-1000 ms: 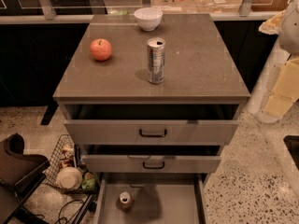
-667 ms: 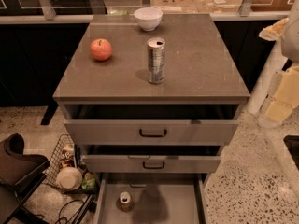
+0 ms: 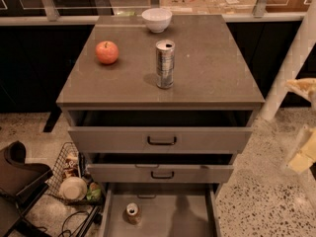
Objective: Pick orange can from bottom drawer and place on counter
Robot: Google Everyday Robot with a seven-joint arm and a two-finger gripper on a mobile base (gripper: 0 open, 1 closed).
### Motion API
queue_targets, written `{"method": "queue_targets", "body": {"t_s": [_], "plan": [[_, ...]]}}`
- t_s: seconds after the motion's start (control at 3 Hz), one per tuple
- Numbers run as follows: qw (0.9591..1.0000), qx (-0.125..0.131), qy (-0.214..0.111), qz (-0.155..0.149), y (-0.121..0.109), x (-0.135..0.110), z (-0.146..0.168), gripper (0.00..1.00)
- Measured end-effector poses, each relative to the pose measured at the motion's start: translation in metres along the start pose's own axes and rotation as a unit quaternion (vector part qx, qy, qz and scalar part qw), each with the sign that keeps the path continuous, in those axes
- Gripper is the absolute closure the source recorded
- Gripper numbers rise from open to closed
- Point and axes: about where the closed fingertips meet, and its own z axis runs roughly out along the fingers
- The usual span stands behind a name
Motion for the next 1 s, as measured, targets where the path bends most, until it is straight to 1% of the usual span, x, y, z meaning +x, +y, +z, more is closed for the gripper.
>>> {"method": "queue_targets", "body": {"t_s": [0.33, 0.67, 1.0], "plan": [[0.9982, -0.013, -0.057, 0.017, 0.018, 0.038, 0.028, 0.0], [0.9942, -0.02, -0.096, 0.043, 0.039, 0.075, 0.047, 0.0], [0.9892, -0.023, -0.13, 0.063, 0.061, 0.102, 0.066, 0.0]]}}
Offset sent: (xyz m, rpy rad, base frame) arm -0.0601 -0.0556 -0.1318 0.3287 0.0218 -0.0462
